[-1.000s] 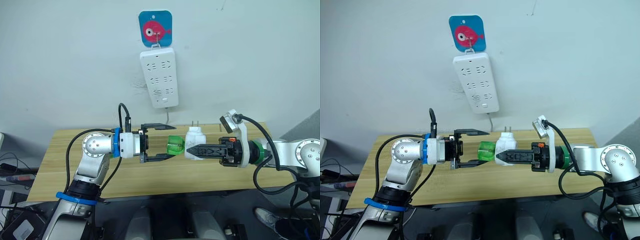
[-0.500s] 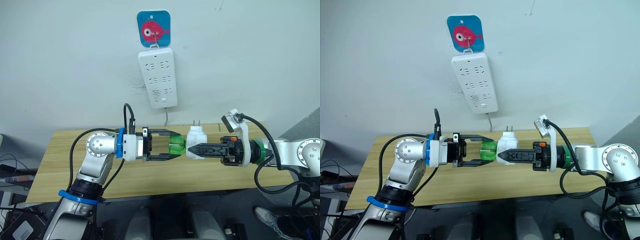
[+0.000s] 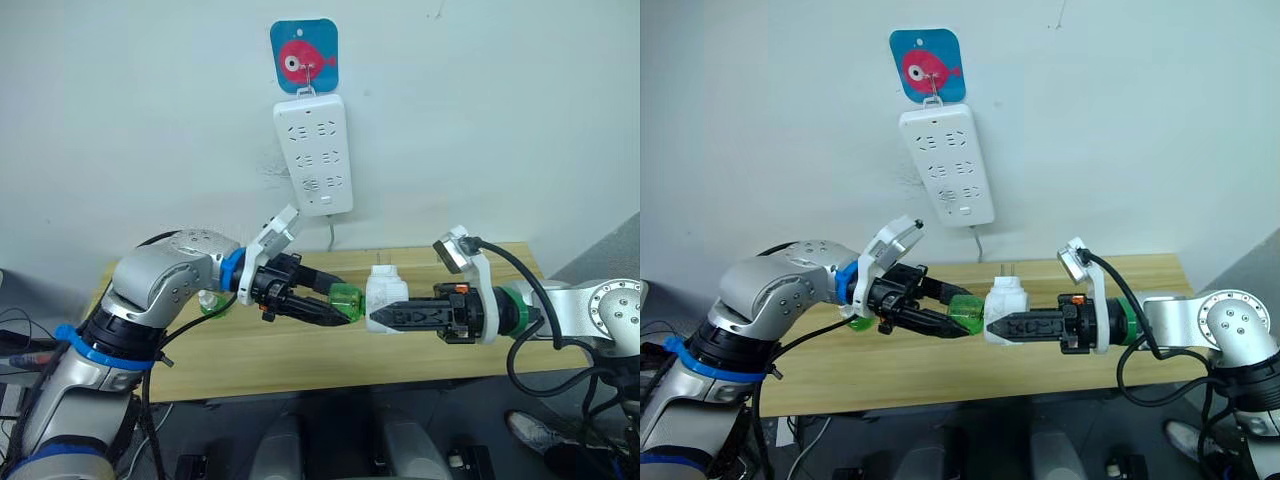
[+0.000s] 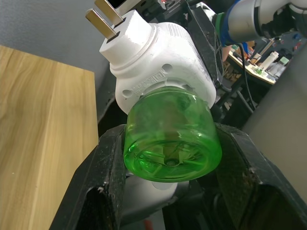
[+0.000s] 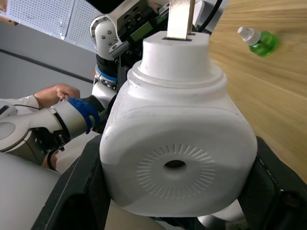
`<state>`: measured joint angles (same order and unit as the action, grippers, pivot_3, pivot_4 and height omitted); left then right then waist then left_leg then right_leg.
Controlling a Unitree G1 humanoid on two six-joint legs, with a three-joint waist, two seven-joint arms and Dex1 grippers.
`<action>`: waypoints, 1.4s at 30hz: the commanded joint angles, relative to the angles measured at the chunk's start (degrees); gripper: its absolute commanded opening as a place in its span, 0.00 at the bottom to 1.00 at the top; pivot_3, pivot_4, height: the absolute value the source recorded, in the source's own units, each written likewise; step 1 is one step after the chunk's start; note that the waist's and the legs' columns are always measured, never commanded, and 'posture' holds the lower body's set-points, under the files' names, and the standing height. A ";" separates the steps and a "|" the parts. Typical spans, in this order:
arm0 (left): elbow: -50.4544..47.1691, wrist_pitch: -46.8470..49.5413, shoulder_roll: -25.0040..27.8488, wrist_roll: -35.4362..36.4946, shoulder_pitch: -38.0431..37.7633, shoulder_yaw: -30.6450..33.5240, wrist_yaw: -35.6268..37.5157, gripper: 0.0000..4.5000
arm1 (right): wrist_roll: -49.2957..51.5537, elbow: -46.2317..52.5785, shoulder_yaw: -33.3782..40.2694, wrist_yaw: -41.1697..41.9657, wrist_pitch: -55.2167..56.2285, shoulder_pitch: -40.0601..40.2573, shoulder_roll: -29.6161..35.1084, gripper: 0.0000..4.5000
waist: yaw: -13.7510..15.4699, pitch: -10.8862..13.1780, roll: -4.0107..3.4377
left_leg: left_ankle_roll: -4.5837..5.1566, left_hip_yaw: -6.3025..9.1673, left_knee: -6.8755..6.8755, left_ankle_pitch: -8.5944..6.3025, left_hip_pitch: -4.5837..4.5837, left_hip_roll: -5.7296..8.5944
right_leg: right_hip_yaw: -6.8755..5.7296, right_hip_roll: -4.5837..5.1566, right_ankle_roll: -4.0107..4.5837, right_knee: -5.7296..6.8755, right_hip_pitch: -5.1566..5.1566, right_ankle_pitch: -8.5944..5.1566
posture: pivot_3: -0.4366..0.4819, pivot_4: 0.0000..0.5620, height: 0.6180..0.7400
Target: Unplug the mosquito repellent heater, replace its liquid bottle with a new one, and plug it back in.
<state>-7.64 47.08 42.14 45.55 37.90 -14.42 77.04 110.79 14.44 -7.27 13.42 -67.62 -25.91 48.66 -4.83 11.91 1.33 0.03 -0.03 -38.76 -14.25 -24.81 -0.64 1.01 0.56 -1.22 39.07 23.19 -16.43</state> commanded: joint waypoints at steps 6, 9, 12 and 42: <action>3.62 -37.39 -3.23 -19.63 -9.32 2.34 1.12 0.91 | 1.71 1.24 2.44 -0.11 1.39 0.57 0.86 0.67 | 0.00 0.00 -0.03 | 0.00 -0.11 0.02 0.00 0.02 -0.04 | 0.09 0.04 0.03 0.00 0.03 0.02 | 0.30 0.34 1.00; 7.02 -51.10 -5.40 -24.11 -13.23 4.33 -0.38 0.92 | 1.65 1.22 2.53 -0.11 1.41 0.59 0.88 0.67 | 0.11 0.00 -0.03 | 0.00 -0.09 0.01 0.00 0.00 -0.04 | 0.07 0.08 0.04 0.00 0.03 0.02 | 0.30 0.34 1.00; 9.37 -62.96 -9.48 -25.35 -15.55 7.09 -2.73 0.92 | 1.56 1.12 2.52 -0.04 1.32 0.45 0.90 0.67 | 0.20 0.00 -0.02 | 0.00 -0.14 -0.01 0.00 0.00 0.03 | 0.06 0.20 0.04 -0.01 0.02 0.02 | 0.30 0.34 1.00; 4.99 -75.03 -14.94 -23.61 -15.78 5.60 -4.84 0.50 | 1.49 0.94 2.62 -0.35 1.30 0.13 0.86 0.67 | 0.08 0.00 -0.02 | 0.01 -0.12 -0.03 0.00 -0.01 0.08 | -0.01 0.25 0.01 0.01 -0.01 0.04 | 0.30 0.36 1.00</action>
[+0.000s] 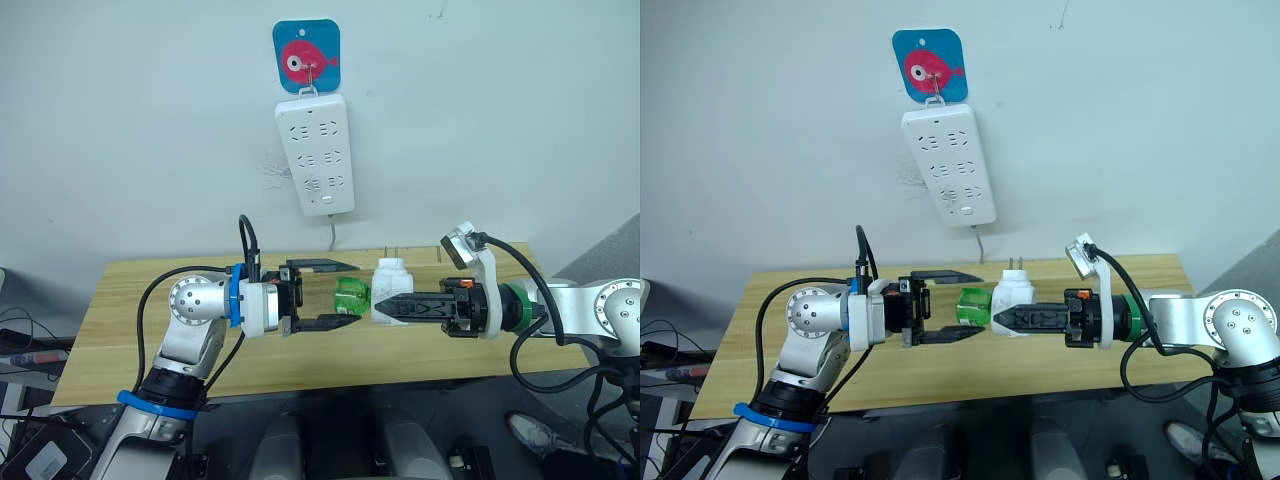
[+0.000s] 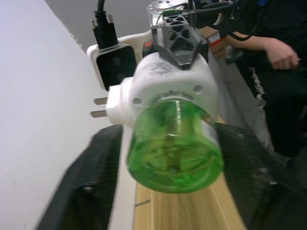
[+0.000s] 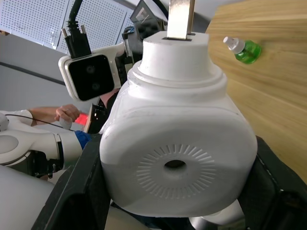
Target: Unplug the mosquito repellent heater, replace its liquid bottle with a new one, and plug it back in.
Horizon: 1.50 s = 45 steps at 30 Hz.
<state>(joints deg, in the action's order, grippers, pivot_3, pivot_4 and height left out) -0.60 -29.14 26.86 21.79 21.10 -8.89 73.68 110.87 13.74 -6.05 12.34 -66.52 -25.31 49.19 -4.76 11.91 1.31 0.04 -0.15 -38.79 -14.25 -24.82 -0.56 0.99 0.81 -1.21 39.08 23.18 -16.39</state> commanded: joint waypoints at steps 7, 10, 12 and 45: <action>-10.21 36.39 9.15 7.15 6.04 -5.24 -1.01 0.50 | 0.38 2.17 1.59 1.64 -0.50 -0.55 0.52 0.67 | -0.04 0.01 0.01 | 0.00 0.04 0.00 0.00 0.00 -0.01 | 0.01 -0.07 -0.01 0.01 0.00 -0.01 | 0.30 0.36 1.00; -11.77 66.89 14.73 20.51 12.92 -6.48 -2.12 0.50 | -0.44 2.83 1.54 2.29 -0.95 -0.40 0.56 0.67 | -0.07 0.04 0.01 | 0.00 0.10 0.00 0.00 0.00 -0.02 | -0.01 -0.11 -0.04 0.01 -0.01 -0.02 | 0.30 0.36 1.00; -10.55 77.19 16.35 25.21 16.64 -6.78 -0.20 0.50 | -0.76 3.12 1.48 2.45 -1.05 -0.33 0.45 0.67 | -0.22 0.05 -0.02 | 0.00 0.12 0.00 0.00 0.00 -0.02 | -0.02 -0.17 -0.11 0.00 0.00 -0.06 | 0.29 0.36 1.00; 2.58 -3.18 -0.48 -1.32 2.02 1.54 0.36 0.98 | -0.04 2.49 2.12 2.04 0.12 -0.02 0.80 0.67 | 0.22 0.08 -0.01 | 0.00 -0.03 -0.01 0.00 -0.02 0.02 | 0.01 0.06 -0.01 -0.02 0.01 0.01 | 0.29 0.35 1.00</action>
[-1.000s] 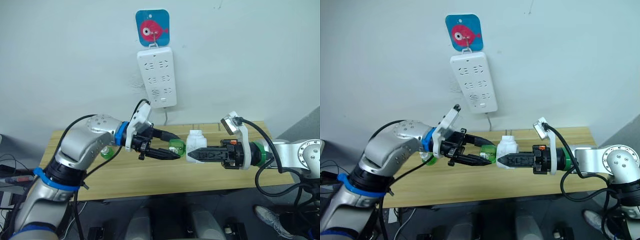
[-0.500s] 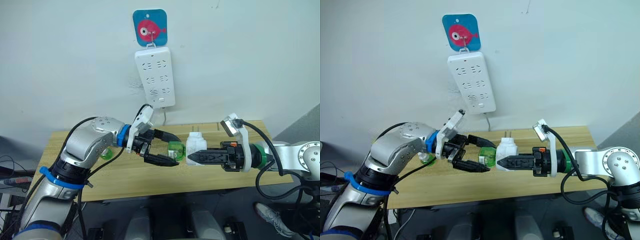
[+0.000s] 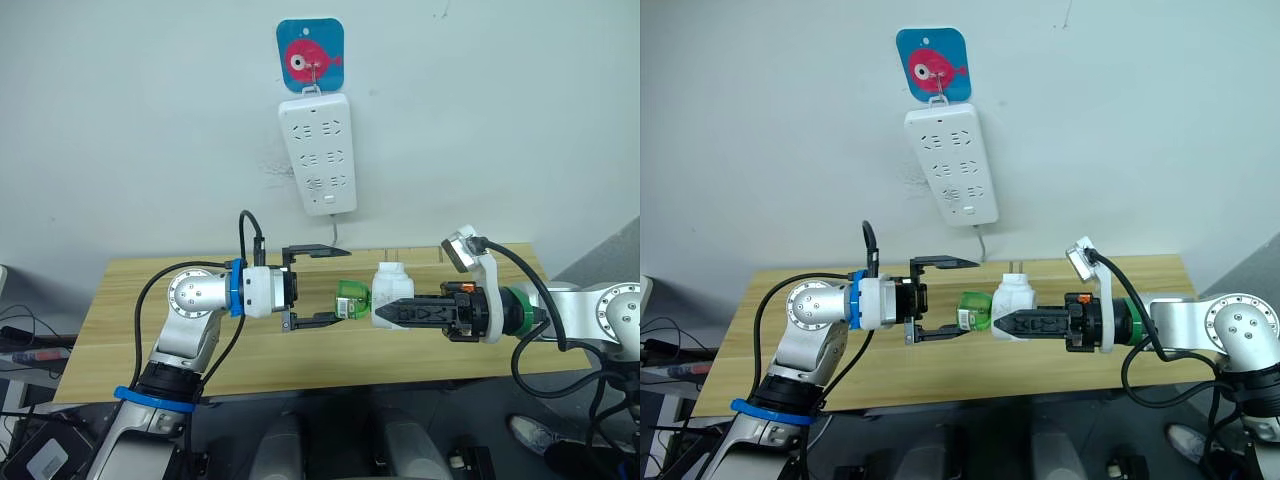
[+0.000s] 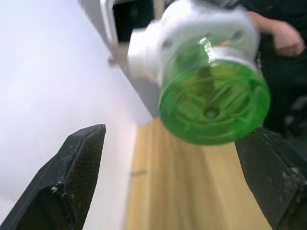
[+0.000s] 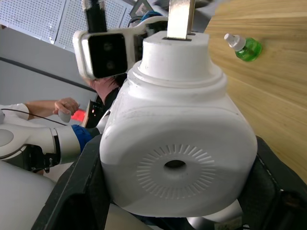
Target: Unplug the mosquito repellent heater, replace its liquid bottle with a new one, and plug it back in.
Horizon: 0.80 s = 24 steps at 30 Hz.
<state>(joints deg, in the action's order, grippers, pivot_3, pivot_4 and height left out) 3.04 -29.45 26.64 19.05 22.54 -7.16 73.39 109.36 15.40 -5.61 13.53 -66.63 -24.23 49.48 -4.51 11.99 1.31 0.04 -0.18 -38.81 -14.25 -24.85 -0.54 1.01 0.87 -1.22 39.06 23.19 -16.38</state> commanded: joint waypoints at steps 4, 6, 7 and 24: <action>-1.68 -2.66 0.07 2.33 0.62 -1.50 1.94 0.98 | 1.35 0.74 1.68 0.91 0.12 -1.31 0.50 0.67 | -0.12 0.00 0.00 | 0.00 0.01 0.00 0.00 0.00 0.00 | -0.01 -0.01 0.00 0.01 0.00 0.00 | 0.29 0.34 1.00; -2.02 -2.35 0.29 2.59 0.45 -1.95 2.10 0.89 | 1.32 0.76 1.69 0.87 0.15 -1.32 0.48 0.67 | -0.14 0.00 0.00 | 0.00 0.01 0.00 0.00 0.00 0.00 | -0.01 -0.01 0.00 0.01 0.00 0.00 | 0.29 0.34 1.00; -2.08 -2.06 0.45 2.61 0.41 -2.17 2.23 0.85 | 1.33 0.79 1.71 0.83 0.19 -1.31 0.47 0.67 | -0.14 0.00 0.00 | 0.00 0.01 0.00 0.00 0.00 0.00 | -0.01 -0.02 0.00 0.01 0.00 0.00 | 0.29 0.34 1.00; -14.10 65.56 19.15 20.79 10.87 -9.59 5.40 0.50 | 0.67 1.26 1.65 1.00 0.00 -1.00 0.59 0.67 | -0.29 0.02 0.02 | 0.00 0.20 -0.01 0.01 -0.01 -0.04 | -0.07 -0.19 -0.03 0.06 -0.01 -0.02 | 0.30 0.36 1.00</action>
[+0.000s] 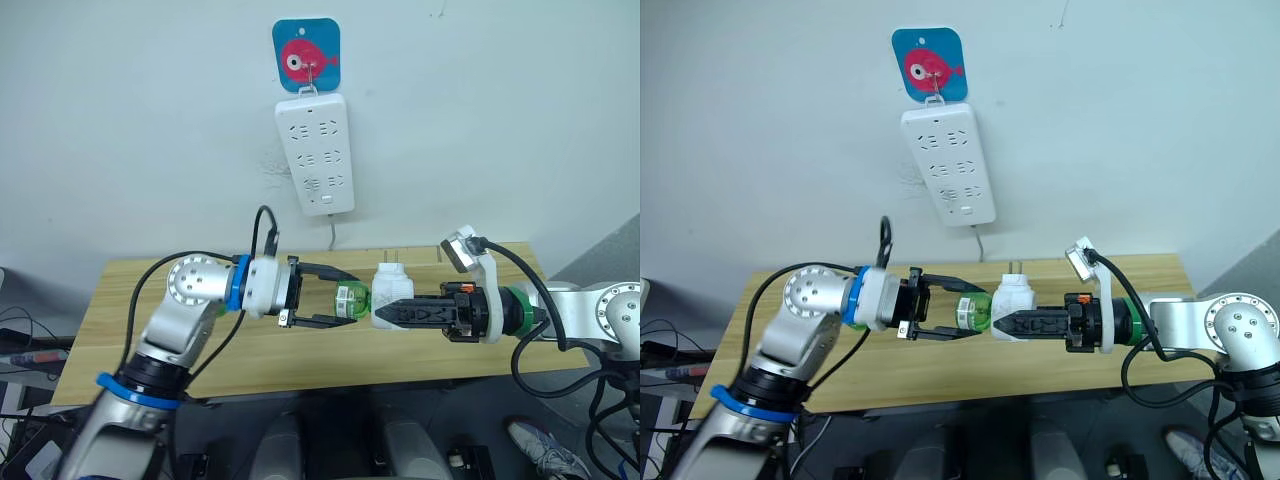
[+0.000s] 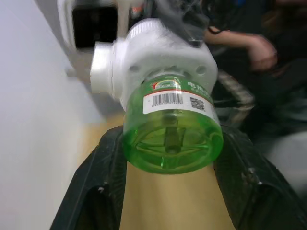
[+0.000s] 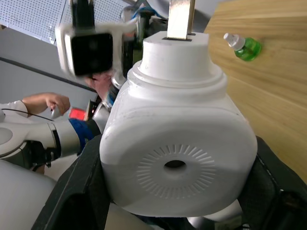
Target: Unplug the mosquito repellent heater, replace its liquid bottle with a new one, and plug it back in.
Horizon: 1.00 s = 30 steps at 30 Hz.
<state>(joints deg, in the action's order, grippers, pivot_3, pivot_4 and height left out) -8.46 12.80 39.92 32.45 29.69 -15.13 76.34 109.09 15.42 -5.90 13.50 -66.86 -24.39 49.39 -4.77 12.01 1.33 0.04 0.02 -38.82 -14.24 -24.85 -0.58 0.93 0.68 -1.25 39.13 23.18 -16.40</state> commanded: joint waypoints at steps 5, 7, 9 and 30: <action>-2.43 29.94 5.89 9.06 5.55 -1.36 1.86 0.50 | 1.11 1.68 1.91 0.74 0.58 -0.55 0.59 0.67 | -0.24 0.06 -0.11 | 0.00 -0.05 0.02 0.00 0.02 -0.04 | 0.06 -0.13 -0.02 -0.06 0.01 -0.02 | 0.29 0.36 1.00; -2.88 28.93 5.15 7.81 4.61 -1.21 1.36 0.50 | 1.32 1.88 1.97 0.45 0.76 -0.35 0.52 0.67 | -0.24 0.06 -0.12 | 0.00 -0.06 0.02 0.00 0.02 -0.08 | 0.07 -0.13 0.00 -0.06 0.02 -0.01 | 0.29 0.37 1.00; -3.28 28.02 3.81 7.22 3.54 -0.72 -0.10 0.50 | 1.58 1.99 2.04 0.13 0.95 -0.14 0.45 0.67 | -0.19 0.06 -0.12 | 0.00 -0.04 0.02 0.00 0.02 -0.10 | 0.06 -0.13 0.00 -0.05 0.02 0.00 | 0.29 0.37 1.00; 1.18 0.62 -2.24 -6.09 -3.49 3.38 -0.86 1.00 | 1.76 1.95 2.28 -0.63 1.61 0.33 0.36 0.67 | -0.07 0.07 -0.12 | 0.00 -0.12 0.02 0.00 0.02 -0.08 | 0.13 -0.08 0.02 -0.05 0.02 0.01 | 0.29 0.37 1.00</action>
<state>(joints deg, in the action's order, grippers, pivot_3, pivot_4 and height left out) -7.78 21.18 38.50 28.87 27.03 -13.99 75.59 109.21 16.33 -5.55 12.37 -65.98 -23.66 49.42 -4.84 12.08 1.21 0.04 -0.11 -38.79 -14.24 -24.83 -0.67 1.07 0.60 -1.23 39.07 23.20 -16.39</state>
